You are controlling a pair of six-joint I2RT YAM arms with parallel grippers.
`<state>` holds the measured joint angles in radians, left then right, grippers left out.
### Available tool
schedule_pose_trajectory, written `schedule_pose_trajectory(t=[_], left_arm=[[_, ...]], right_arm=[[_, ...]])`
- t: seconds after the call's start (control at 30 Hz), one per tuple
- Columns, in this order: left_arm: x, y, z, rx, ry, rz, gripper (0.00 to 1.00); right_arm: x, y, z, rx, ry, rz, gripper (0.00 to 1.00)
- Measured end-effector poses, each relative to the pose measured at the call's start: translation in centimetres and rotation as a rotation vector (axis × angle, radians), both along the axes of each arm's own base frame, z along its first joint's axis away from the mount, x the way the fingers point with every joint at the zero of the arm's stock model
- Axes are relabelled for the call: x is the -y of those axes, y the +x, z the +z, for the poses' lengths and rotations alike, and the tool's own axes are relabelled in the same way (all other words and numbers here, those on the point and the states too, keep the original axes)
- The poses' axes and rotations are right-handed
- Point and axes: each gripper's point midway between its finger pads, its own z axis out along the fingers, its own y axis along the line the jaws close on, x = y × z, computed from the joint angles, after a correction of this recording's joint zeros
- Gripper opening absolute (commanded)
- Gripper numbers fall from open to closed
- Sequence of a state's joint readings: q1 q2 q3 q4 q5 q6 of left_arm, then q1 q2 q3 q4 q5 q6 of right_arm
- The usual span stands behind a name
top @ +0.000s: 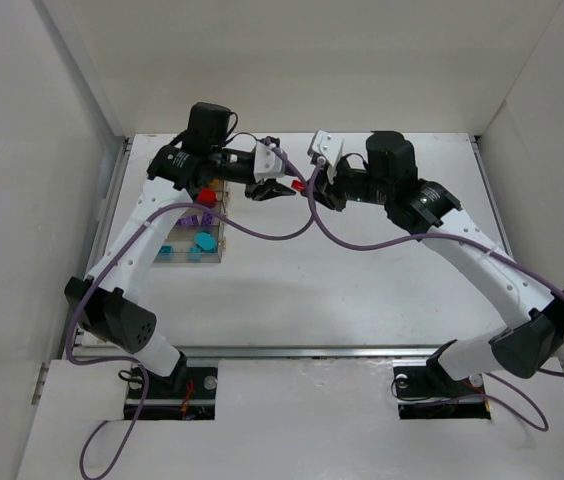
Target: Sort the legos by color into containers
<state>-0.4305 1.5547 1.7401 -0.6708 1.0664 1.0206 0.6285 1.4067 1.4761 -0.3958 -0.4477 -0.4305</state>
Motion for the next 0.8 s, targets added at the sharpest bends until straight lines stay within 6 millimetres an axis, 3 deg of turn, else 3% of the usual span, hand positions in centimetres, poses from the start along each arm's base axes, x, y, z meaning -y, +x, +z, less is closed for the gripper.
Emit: schedule_pose_trajectory(t=[0.17,0.43,0.57,0.6,0.63,0.67,0.8], left_arm=[[0.0,0.0,-0.4,-0.012,0.004,0.002,0.36],[0.0,-0.1,-0.5,-0.023,0.004,0.002,0.02],[0.0,-0.1,-0.5,-0.027,0.004,0.003,0.00],[0.0,-0.1,-0.5,-0.029,0.004,0.003,0.00],[0.0,-0.1,-0.5,-0.029,0.004,0.003,0.00],[0.0,-0.1,-0.5,-0.030,0.004,0.004,0.00],[-0.2,0.1,-1.2,-0.050,0.011,0.036,0.00]], right_arm=[[-0.3,-0.3,0.0,0.000,0.000,0.009,0.00],[-0.3,-0.2,0.0,0.005,-0.001,0.008,0.00],[-0.2,-0.2,0.1,0.006,-0.002,0.008,0.03],[-0.2,-0.2,0.0,0.008,-0.003,0.008,0.50],[-0.2,-0.2,0.0,0.001,0.000,0.004,0.79],[-0.2,-0.2,0.0,-0.004,0.003,-0.003,0.99],[0.3,0.9,0.3,-0.011,0.020,-0.089,0.99]])
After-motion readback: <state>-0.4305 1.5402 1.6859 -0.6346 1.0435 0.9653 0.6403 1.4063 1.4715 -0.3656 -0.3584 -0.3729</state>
